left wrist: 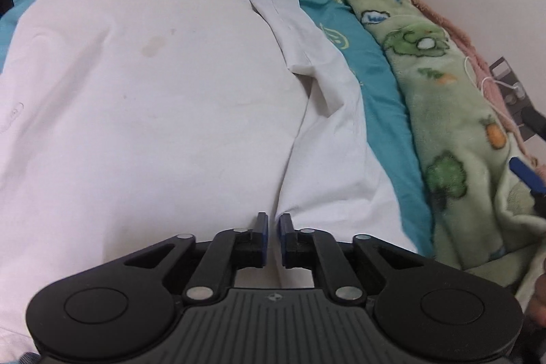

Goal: Fold clothes

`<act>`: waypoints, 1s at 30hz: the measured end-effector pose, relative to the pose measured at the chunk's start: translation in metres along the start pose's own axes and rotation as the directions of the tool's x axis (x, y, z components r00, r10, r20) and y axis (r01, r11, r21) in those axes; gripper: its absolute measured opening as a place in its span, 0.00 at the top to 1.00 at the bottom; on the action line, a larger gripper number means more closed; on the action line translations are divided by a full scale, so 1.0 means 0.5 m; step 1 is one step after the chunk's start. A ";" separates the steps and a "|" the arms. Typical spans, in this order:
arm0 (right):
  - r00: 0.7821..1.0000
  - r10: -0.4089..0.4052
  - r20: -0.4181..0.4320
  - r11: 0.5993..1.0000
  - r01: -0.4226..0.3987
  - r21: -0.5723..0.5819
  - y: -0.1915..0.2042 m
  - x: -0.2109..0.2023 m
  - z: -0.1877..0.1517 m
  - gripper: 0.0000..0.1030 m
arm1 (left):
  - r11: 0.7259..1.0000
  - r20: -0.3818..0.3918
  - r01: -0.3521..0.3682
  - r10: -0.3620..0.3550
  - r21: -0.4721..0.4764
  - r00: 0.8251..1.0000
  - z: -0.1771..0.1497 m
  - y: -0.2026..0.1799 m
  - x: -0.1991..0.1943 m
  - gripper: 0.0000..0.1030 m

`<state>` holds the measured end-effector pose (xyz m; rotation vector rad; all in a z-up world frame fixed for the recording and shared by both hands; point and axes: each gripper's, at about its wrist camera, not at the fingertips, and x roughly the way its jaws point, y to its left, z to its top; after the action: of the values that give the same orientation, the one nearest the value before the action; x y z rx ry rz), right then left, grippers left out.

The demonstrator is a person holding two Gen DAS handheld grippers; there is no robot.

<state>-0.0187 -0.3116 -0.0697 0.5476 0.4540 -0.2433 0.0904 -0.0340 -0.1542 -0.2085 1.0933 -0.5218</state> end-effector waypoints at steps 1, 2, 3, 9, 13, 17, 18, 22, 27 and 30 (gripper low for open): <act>1.000 -0.003 -0.002 1.000 0.003 -0.001 0.001 0.000 -0.001 0.15 | 1.000 0.015 0.021 -0.021 0.005 1.000 0.001 -0.004 -0.005 0.81; 1.000 -0.006 -0.003 1.000 0.006 -0.001 0.002 0.001 -0.002 0.15 | 0.999 0.032 0.044 -0.044 0.010 0.999 0.002 -0.007 -0.011 0.67; 1.000 -0.010 -0.005 1.000 0.010 -0.002 0.002 0.001 -0.002 0.15 | 0.998 0.040 0.063 -0.064 0.018 0.997 0.002 -0.013 -0.013 0.60; 0.999 -0.005 -0.043 1.000 0.006 0.014 0.003 0.016 -0.010 0.15 | 0.999 0.010 -0.007 0.006 0.043 1.000 -0.018 -0.025 0.019 0.51; 0.999 -0.003 -0.046 1.000 0.004 0.023 0.003 0.016 -0.010 0.15 | 0.999 0.009 0.038 -0.038 0.006 0.999 -0.017 -0.015 0.023 0.54; 0.999 0.002 -0.040 0.999 0.000 0.047 -0.003 0.014 -0.007 0.15 | 0.992 -0.024 0.127 -0.128 -0.017 0.992 -0.010 -0.024 0.035 0.96; 0.999 0.003 -0.038 0.999 -0.001 0.053 -0.005 0.013 -0.006 0.15 | 0.989 -0.032 0.147 -0.148 -0.024 0.989 -0.008 -0.028 0.038 0.97; 1.000 0.005 -0.018 0.997 -0.003 0.079 -0.017 0.005 -0.001 0.15 | 0.956 0.008 0.293 -0.293 -0.001 0.956 0.010 -0.089 0.024 0.97; 0.999 -0.019 0.028 0.993 0.015 0.118 -0.047 -0.008 0.016 0.15 | 0.937 0.002 0.343 -0.344 0.072 0.939 0.014 -0.206 0.073 0.96; 1.000 -0.021 0.020 0.986 0.017 0.163 -0.075 -0.006 0.021 0.15 | 0.946 -0.088 0.312 -0.304 0.085 0.948 -0.003 -0.229 0.138 0.80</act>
<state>-0.0305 -0.3483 -0.0769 0.7005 0.4202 -0.3061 0.0790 -0.1668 -0.1622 -0.2783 1.1099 -0.8681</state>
